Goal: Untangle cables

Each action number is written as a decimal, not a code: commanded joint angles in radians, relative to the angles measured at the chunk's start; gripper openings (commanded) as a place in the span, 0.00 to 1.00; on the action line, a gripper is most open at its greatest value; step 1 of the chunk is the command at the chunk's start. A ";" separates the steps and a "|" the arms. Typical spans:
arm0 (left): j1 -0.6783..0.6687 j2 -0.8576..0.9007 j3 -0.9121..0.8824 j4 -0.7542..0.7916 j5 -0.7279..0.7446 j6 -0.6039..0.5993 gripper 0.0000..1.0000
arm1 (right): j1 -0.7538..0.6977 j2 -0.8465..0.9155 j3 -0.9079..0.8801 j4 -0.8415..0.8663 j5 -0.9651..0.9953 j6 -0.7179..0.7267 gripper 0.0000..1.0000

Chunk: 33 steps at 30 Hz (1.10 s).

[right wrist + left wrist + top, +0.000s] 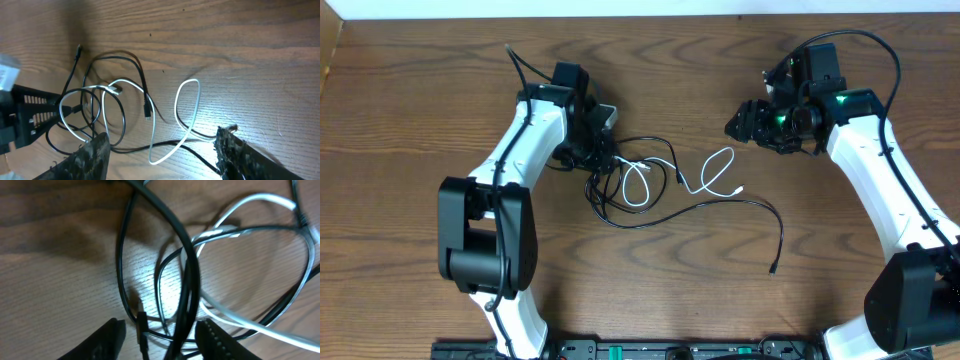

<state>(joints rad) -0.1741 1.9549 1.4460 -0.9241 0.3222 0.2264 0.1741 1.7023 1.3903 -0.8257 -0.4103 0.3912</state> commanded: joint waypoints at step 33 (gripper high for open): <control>0.001 -0.424 0.129 -0.164 0.190 -0.129 0.08 | 0.239 -0.006 -0.002 0.254 -0.325 -0.424 0.82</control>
<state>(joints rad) -0.1741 1.5356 1.5642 -1.0851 0.4854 0.1154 0.3973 1.7023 1.3903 -0.5816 -0.7486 -0.0380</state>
